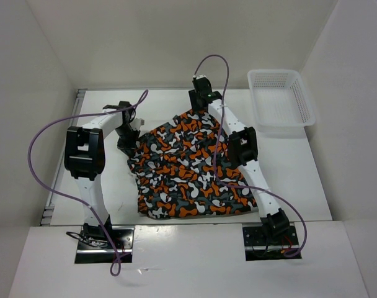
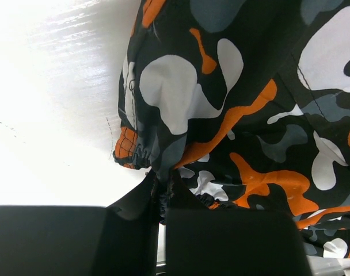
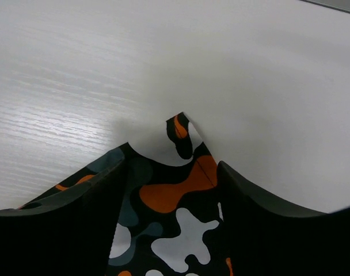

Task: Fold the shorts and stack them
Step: Fold the shorts

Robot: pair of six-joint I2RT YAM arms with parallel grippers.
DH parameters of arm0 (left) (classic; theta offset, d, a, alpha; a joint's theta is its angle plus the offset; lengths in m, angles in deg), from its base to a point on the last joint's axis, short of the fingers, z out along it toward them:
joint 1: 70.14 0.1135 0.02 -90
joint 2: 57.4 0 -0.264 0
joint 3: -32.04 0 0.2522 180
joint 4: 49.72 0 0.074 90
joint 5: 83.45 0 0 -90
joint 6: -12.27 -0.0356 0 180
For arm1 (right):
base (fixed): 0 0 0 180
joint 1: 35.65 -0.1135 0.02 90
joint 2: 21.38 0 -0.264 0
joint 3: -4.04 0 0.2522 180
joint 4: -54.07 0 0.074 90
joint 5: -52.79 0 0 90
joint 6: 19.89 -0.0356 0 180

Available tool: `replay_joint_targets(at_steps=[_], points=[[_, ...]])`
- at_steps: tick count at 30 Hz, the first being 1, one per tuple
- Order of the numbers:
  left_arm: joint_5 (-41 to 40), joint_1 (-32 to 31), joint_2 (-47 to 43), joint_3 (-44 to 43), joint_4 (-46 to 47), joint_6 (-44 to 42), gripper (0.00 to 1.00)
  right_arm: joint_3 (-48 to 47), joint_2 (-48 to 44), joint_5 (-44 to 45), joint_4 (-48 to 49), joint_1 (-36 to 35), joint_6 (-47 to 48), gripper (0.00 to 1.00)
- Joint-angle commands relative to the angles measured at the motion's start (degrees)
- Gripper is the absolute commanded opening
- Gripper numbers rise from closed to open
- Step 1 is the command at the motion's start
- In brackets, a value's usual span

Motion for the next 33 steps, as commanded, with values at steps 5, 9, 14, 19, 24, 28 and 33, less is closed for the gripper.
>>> replay_joint_targets(at_steps=[5,9,14,19,24,28,33], points=[[1.2,-0.2,1.4,-1.4,-1.9,-0.2,0.00,2.3,2.4,-13.9,-8.4,1.9,1.4,0.51],[1.2,-0.2,1.4,-1.4,-1.9,-0.2,0.00,3.0,0.8,-19.5,-9.5,2.5,2.6,0.35],[1.2,-0.2,-0.2,-0.8,-1.9,-0.2,0.00,11.9,-4.7,-24.9,-12.0,2.5,2.6,0.01],[0.7,0.8,-2.4,1.7,-1.9,-0.2,0.00,21.6,-12.5,-24.2,-13.3,4.2,2.0,0.00],[0.1,0.8,-5.3,3.1,-0.8,-0.2,0.00,34.2,-23.3,-24.8,-14.9,4.2,3.2,0.00],[-0.4,0.8,-6.4,4.2,-0.3,-0.2,0.00,39.4,-32.0,-24.1,-14.9,4.2,4.4,0.00],[-1.4,0.8,-5.9,4.3,0.3,-0.2,0.00,38.9,-33.6,-24.7,-9.2,4.2,-0.1,0.70]])
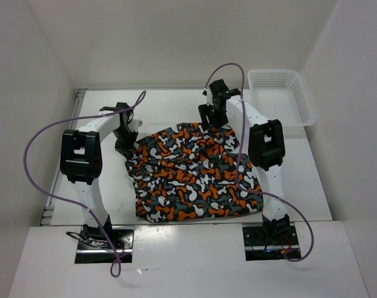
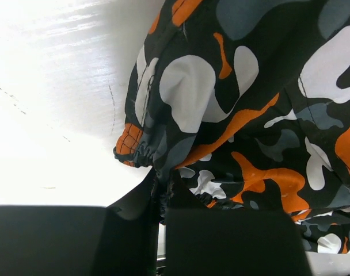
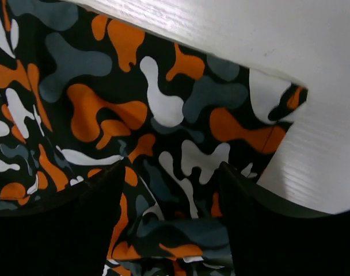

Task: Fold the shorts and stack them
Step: Fold the shorts

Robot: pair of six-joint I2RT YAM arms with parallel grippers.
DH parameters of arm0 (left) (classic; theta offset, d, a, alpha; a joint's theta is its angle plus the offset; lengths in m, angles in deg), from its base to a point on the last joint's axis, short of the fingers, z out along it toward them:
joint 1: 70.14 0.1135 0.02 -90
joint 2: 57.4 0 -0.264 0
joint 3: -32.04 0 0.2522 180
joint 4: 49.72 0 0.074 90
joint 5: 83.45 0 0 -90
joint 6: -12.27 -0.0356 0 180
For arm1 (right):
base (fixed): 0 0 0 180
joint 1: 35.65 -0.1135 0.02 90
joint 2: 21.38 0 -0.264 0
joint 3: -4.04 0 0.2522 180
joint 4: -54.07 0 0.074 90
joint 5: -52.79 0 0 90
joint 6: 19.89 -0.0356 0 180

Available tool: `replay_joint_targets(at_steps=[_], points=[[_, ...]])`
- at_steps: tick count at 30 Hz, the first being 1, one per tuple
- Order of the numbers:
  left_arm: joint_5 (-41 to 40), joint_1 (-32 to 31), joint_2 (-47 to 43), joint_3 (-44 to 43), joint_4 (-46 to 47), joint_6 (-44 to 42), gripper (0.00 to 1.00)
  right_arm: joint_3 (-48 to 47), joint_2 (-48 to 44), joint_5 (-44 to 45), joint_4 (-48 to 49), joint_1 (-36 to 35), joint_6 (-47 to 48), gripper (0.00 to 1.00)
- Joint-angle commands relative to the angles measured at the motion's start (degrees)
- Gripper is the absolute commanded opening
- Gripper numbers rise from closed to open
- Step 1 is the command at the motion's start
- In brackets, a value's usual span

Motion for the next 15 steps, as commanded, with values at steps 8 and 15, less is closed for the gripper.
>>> replay_joint_targets(at_steps=[8,15], points=[[-1.1,-0.9,-0.2,-1.4,0.1,-0.2,0.00,-16.2,10.8,13.4,6.7,-0.3,-8.5,0.79],[-1.6,-0.9,-0.2,-0.2,0.1,-0.2,0.00,-10.1,10.1,20.8,6.7,-0.3,-8.0,0.79]])
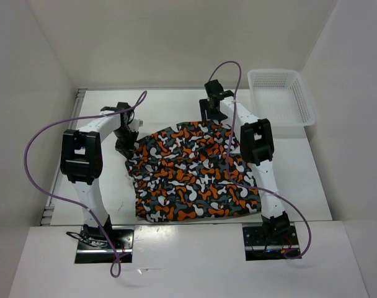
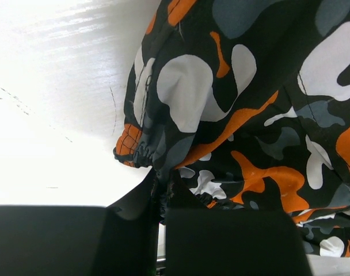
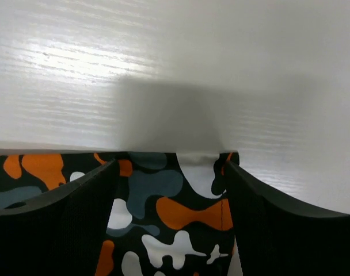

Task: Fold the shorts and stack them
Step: Fold the shorts

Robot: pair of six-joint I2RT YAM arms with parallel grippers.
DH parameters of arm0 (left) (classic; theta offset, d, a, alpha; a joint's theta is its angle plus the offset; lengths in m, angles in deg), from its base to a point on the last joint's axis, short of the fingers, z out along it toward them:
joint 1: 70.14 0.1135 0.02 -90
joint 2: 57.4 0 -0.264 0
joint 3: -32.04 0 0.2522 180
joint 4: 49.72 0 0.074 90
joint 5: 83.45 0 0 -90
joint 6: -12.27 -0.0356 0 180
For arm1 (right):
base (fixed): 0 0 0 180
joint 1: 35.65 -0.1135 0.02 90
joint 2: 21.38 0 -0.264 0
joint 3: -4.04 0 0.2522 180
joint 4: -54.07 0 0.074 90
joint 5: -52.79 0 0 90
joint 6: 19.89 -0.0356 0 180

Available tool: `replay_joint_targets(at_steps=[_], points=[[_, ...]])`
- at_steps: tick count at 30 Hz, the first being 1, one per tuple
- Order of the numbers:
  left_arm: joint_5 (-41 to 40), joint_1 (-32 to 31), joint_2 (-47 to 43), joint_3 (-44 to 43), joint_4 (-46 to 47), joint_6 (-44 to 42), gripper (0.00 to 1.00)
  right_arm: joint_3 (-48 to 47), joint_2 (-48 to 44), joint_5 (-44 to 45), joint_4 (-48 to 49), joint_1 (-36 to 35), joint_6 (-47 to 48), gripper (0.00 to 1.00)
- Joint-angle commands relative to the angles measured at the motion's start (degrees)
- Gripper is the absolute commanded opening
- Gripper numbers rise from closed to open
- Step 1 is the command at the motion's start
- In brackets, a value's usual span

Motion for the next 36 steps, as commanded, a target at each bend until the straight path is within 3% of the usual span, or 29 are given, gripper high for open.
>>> replay_joint_targets(at_steps=[1,4,7,11,12,15,21,24,25,26,27,28,31,36], points=[[-0.5,-0.3,-0.2,-0.2,-0.3,-0.2,0.00,4.1,-1.9,4.7,-0.1,-0.2,-0.2,0.78],[0.0,-0.3,0.9,-0.7,-0.3,-0.2,0.00,5.4,-2.5,5.4,-0.1,-0.2,1.0,0.76],[0.0,-0.3,0.9,-1.2,-0.3,-0.2,0.00,6.1,-2.5,3.8,-0.1,-0.2,2.3,0.64],[-0.5,-0.3,1.4,-1.2,-0.3,-0.2,0.00,9.7,-3.0,1.7,-0.1,-0.2,4.3,0.35],[-0.5,-0.3,1.4,-1.2,0.4,-0.2,0.00,9.8,-3.0,1.7,-0.1,-0.2,5.0,0.20],[-1.1,-0.3,2.5,-3.8,1.7,-0.2,0.00,9.5,-3.6,0.9,0.4,-0.2,7.2,0.00],[-8.6,1.6,4.8,-18.2,6.7,-0.2,0.00,-2.6,-2.4,4.3,2.3,1.1,9.0,0.00],[-9.2,1.6,6.0,-22.0,7.3,-0.2,0.00,-2.6,-3.5,6.2,3.4,1.6,9.6,0.00],[-9.2,1.6,6.0,-22.0,6.7,-0.2,0.00,-1.9,-4.0,6.2,3.4,1.6,9.6,0.06],[-9.2,0.9,6.0,-21.0,6.7,-0.2,0.00,-0.5,-4.9,5.5,3.4,1.6,9.6,0.20],[-9.2,0.3,5.4,-19.8,6.7,-0.2,0.00,0.0,-4.9,5.5,3.4,1.6,9.6,0.59],[-8.5,-0.9,4.7,-16.9,6.7,-0.2,0.00,0.0,-4.9,5.5,3.9,1.6,9.6,0.70],[-7.2,-2.6,4.1,-13.5,6.7,-0.2,0.00,-0.5,-4.9,6.6,3.9,2.2,7.6,0.82],[-5.9,-3.1,3.6,-11.9,7.3,-0.2,0.00,-1.8,-1.8,-2.3,2.8,7.5,6.2,0.82]])
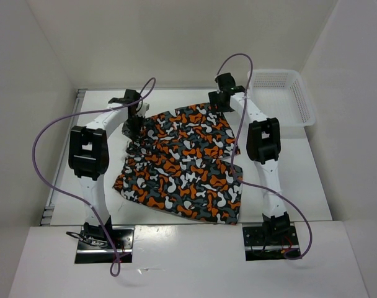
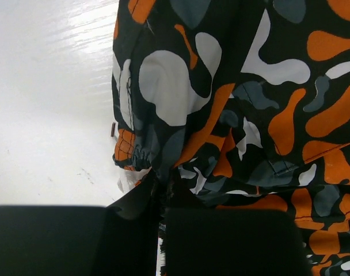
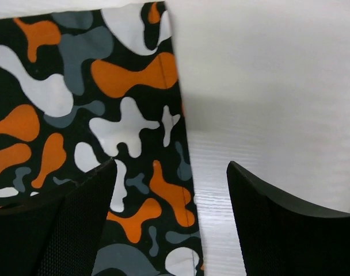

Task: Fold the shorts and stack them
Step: Fold the shorts

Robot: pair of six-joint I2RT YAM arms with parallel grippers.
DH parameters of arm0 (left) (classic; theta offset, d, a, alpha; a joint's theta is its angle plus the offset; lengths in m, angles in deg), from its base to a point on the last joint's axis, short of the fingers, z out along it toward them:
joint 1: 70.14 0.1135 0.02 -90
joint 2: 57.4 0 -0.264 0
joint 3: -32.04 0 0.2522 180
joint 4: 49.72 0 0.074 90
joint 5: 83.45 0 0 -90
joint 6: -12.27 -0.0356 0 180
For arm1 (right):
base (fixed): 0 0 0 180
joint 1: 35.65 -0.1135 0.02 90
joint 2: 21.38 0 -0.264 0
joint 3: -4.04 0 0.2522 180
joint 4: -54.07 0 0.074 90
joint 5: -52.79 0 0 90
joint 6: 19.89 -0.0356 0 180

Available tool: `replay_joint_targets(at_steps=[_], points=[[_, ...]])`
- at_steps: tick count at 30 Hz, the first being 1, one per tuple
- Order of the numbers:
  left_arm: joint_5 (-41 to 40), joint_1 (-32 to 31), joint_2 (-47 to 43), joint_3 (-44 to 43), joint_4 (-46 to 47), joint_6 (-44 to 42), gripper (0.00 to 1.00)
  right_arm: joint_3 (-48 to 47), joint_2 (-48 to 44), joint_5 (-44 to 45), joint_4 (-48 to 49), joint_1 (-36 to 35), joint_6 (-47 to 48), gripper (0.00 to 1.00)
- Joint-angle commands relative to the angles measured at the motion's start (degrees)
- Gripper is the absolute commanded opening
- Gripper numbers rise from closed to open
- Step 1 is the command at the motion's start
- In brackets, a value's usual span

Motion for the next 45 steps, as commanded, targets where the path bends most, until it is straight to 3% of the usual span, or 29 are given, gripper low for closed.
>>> replay_joint_targets(at_steps=[1,5,9,18,25,29,34,35,40,42,45], points=[[1.5,-0.2,-1.5,-0.1,0.5,-0.2,0.00,-2.5,1.0,-6.5,-0.4,3.8,-1.4,0.82],[1.5,-1.3,-0.5,-0.7,-0.6,-0.2,0.00,-9.2,5.7,-13.0,-1.7,4.4,-0.3,0.82],[4.0,-2.1,-0.5,-0.8,-2.8,-0.2,0.00,-19.9,11.1,-12.0,-2.2,3.1,-2.4,0.83],[0.5,-12.1,-5.8,12.5,-3.4,-0.2,0.00,-24.7,16.2,-12.1,-2.2,2.6,-5.0,0.83],[2.0,-12.1,-4.1,9.1,-4.6,-0.2,0.00,-28.6,18.3,-8.3,-2.8,-1.4,-2.7,0.82],[2.6,-12.6,-4.1,9.1,-4.6,-0.2,0.00,-26.0,19.5,-7.7,-5.4,-4.0,-0.6,0.80],[2.0,-12.6,-4.1,9.6,-4.6,-0.2,0.00,-22.1,19.0,-4.9,-6.0,-4.0,-1.1,0.59],[2.0,-12.6,-4.6,10.3,-4.6,-0.2,0.00,-22.1,19.0,-4.2,-6.0,-4.0,-1.2,0.46],[1.4,-11.5,-5.1,11.0,-4.1,-0.2,0.00,-22.6,19.5,-4.2,-6.0,-4.0,-1.2,0.06],[-0.9,-10.9,-5.1,11.6,-2.0,-0.2,0.00,-24.0,19.0,-2.3,-5.4,-3.5,-0.6,0.00],[-4.7,-8.6,-3.4,9.1,1.8,-0.2,0.00,-27.8,17.7,0.3,-4.8,-2.8,-0.6,0.00]])
